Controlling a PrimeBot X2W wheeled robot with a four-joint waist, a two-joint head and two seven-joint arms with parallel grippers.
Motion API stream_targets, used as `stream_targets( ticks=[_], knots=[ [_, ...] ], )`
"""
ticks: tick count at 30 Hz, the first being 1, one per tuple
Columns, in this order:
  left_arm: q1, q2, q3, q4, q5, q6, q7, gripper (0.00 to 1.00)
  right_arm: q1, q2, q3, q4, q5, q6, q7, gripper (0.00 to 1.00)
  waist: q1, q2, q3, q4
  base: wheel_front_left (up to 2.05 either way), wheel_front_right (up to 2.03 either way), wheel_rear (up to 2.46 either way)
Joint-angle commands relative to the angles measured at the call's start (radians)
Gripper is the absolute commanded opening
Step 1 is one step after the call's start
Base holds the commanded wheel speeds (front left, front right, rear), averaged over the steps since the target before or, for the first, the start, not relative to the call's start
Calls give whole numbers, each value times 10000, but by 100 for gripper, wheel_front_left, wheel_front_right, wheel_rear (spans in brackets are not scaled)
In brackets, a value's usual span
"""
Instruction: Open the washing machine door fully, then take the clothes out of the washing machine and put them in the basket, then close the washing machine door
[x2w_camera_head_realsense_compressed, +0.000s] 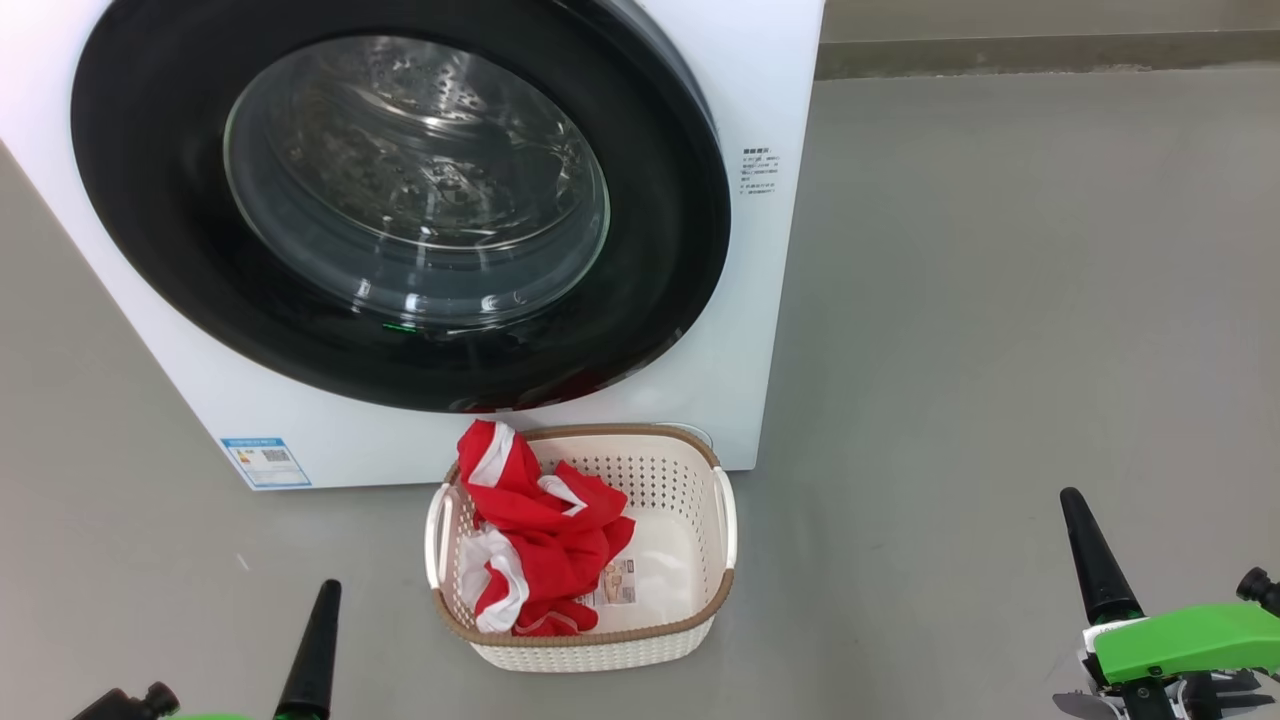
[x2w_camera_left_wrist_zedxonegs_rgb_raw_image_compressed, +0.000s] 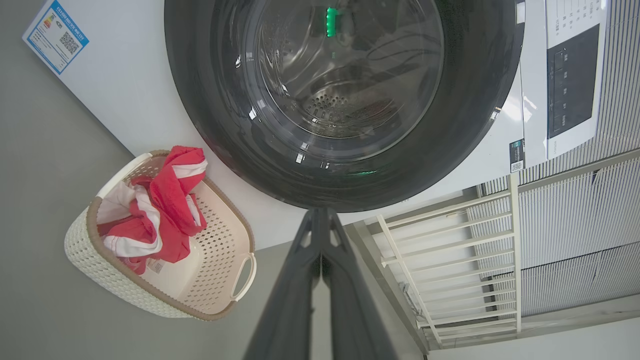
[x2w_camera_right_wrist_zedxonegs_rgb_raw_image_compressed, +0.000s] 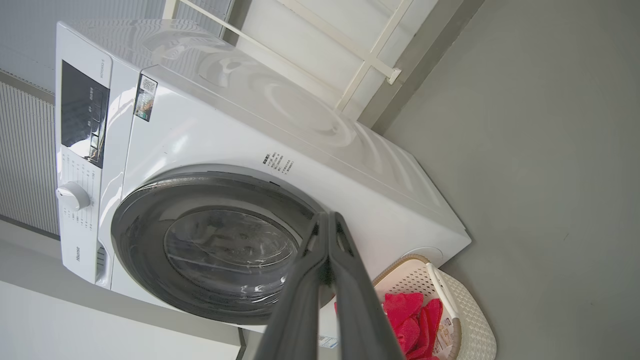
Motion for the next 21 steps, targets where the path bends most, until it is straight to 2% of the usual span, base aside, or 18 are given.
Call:
stream_targets(
  ticks=[1,21],
  knots=[
    [-530,121,311,-173,-324,-119,122,0,-549,-182,147,-215,363,0,98,0,-1,-1,6,0,0,0,0],
    [-797,141,538,64,-2463,-238,668,0,-812,-233,177,11,2648,-5,669,0,-1,-1,71,3,0,0,0]
  ],
)
